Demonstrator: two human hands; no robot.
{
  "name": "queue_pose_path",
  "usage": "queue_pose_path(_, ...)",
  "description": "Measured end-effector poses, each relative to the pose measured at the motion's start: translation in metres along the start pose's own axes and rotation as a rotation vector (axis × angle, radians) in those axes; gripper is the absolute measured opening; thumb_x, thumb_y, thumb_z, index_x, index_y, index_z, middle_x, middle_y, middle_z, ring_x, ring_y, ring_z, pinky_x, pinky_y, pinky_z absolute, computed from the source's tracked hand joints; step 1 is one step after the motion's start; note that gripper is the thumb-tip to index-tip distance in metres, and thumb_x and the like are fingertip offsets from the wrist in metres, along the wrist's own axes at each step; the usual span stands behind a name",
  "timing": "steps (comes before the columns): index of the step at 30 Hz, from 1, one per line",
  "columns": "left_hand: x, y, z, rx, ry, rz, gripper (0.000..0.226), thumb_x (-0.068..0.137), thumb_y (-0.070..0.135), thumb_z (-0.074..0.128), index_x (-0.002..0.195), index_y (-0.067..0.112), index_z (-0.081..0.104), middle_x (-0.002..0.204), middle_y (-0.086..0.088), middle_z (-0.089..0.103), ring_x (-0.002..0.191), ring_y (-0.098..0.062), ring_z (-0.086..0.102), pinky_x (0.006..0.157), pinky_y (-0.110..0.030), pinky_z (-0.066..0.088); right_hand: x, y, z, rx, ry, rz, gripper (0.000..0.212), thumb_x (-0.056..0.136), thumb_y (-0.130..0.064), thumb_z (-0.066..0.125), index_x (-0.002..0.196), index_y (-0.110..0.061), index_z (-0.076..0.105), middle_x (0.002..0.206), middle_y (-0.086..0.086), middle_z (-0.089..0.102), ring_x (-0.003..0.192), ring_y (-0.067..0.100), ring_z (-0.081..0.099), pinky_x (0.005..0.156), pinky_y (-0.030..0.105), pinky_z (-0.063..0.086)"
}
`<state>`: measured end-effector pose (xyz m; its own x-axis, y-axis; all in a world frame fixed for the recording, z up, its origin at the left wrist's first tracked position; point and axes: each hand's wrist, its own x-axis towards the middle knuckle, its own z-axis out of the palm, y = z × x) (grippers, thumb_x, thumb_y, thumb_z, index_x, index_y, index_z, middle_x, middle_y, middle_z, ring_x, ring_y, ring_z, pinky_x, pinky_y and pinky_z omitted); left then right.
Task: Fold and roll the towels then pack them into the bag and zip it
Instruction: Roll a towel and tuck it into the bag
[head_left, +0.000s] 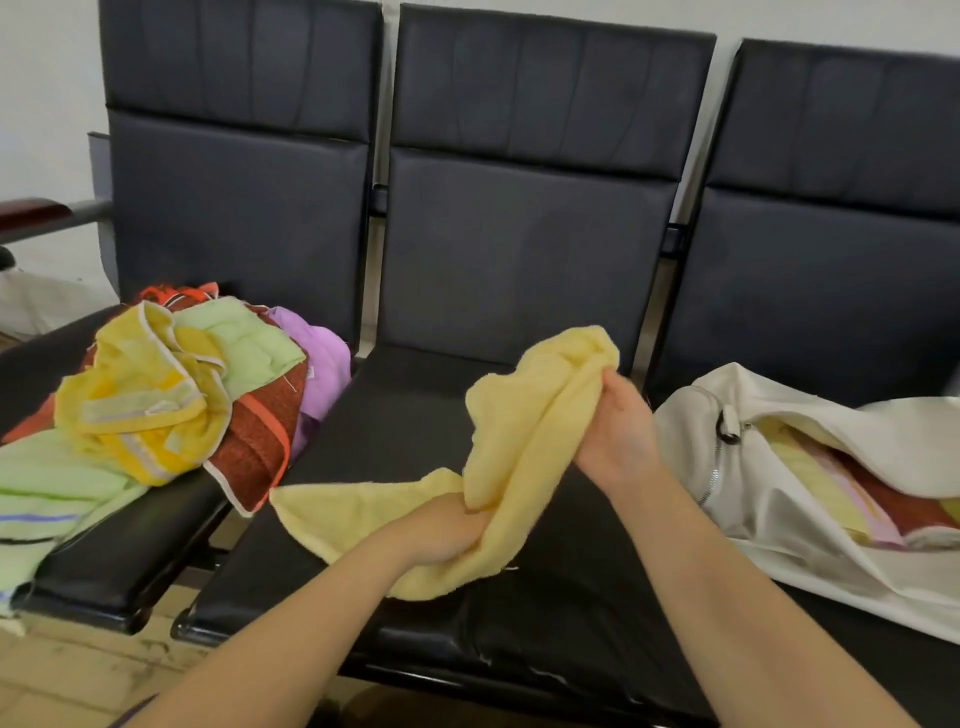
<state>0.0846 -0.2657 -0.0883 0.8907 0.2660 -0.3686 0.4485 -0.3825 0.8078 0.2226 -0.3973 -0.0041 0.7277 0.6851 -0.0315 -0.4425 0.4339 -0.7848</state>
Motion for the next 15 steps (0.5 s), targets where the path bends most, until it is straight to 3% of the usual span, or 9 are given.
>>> queue_pose_path(2, -0.001, 0.008, 0.004, -0.135, 0.076, 0.083, 0.076, 0.067, 0.065, 0.071, 0.131, 0.033, 0.047, 0.126, 0.011, 0.058, 0.115, -0.008, 0.055, 0.102, -0.034, 0.044, -0.008, -0.005, 0.007, -0.121, -0.084, 0.037, 0.043, 0.097, -0.04, 0.042, 0.123, -0.011, 0.059, 0.118, 0.013, 0.067, 0.109, 0.03, 0.064, 0.093, 0.047, 0.05)
queue_pose_path(4, -0.005, 0.023, 0.003, -0.348, 0.108, 0.101, 0.072, 0.066, 0.056, 0.077, 0.126, 0.029, 0.048, 0.12, 0.01, 0.058, 0.112, -0.01, 0.055, 0.101, -0.032, 0.043, -0.012, 0.0, 0.005, -0.299, -0.085, 0.11, 0.044, 0.089, -0.036, 0.056, 0.128, -0.015, 0.056, 0.123, 0.012, 0.065, 0.113, 0.03, 0.063, 0.094, 0.05, 0.05)
queue_pose_path(7, -0.014, 0.042, -0.008, -0.539, 0.352, 0.206, 0.023, 0.087, 0.04, 0.064, 0.104, 0.026, 0.057, 0.103, 0.005, 0.062, 0.099, -0.012, 0.059, 0.088, -0.028, 0.045, -0.006, 0.002, -0.003, -0.398, -0.002, 0.067, 0.04, 0.092, -0.021, 0.06, 0.131, -0.017, 0.054, 0.125, 0.012, 0.063, 0.113, 0.029, 0.063, 0.097, 0.05, 0.05)
queue_pose_path(8, -0.014, 0.044, -0.015, -0.535, 0.477, 0.214, 0.014, 0.092, 0.036, 0.058, 0.092, 0.022, 0.059, 0.092, 0.004, 0.062, 0.091, -0.013, 0.06, 0.078, -0.027, 0.046, -0.004, 0.0, -0.005, -0.35, 0.054, 0.047, 0.039, 0.093, -0.021, 0.06, 0.131, -0.016, 0.053, 0.124, 0.012, 0.064, 0.111, 0.029, 0.064, 0.096, 0.049, 0.05)
queue_pose_path(9, -0.015, 0.047, -0.023, -0.52, 0.576, 0.2, 0.022, 0.094, 0.036, 0.055, 0.085, 0.016, 0.06, 0.083, 0.004, 0.06, 0.083, -0.013, 0.058, 0.071, -0.027, 0.044, -0.001, -0.004, -0.006, -0.302, 0.091, 0.037, 0.04, 0.093, -0.021, 0.061, 0.131, -0.015, 0.053, 0.124, 0.013, 0.064, 0.111, 0.029, 0.064, 0.097, 0.049, 0.05)
queue_pose_path(11, -0.015, 0.054, -0.043, -0.567, 0.733, 0.187, 0.03, 0.097, 0.039, 0.049, 0.1, 0.012, 0.062, 0.09, 0.003, 0.06, 0.083, -0.013, 0.054, 0.071, -0.028, 0.039, 0.006, -0.014, -0.008, -0.326, 0.15, 0.008, 0.044, 0.091, -0.021, 0.064, 0.132, -0.011, 0.051, 0.125, 0.013, 0.063, 0.112, 0.029, 0.063, 0.098, 0.049, 0.049)
queue_pose_path(13, -0.016, 0.064, -0.066, -0.608, 0.837, 0.146, 0.032, 0.098, 0.041, 0.045, 0.115, 0.017, 0.057, 0.106, -0.001, 0.059, 0.096, -0.018, 0.053, 0.083, -0.03, 0.041, 0.012, -0.027, -0.009, -0.457, 0.273, -0.052, 0.041, 0.089, -0.016, 0.067, 0.127, -0.009, 0.053, 0.124, 0.013, 0.062, 0.109, 0.028, 0.062, 0.095, 0.047, 0.051)
queue_pose_path(15, -0.017, 0.074, -0.09, -0.721, 0.819, 0.111, 0.03, 0.098, 0.038, 0.047, 0.118, 0.017, 0.054, 0.101, -0.002, 0.058, 0.099, -0.022, 0.054, 0.09, -0.035, 0.045, 0.018, -0.044, -0.008, -0.606, 0.381, -0.119, 0.034, 0.085, -0.017, 0.072, 0.114, -0.011, 0.056, 0.119, 0.012, 0.061, 0.105, 0.027, 0.062, 0.091, 0.047, 0.052)
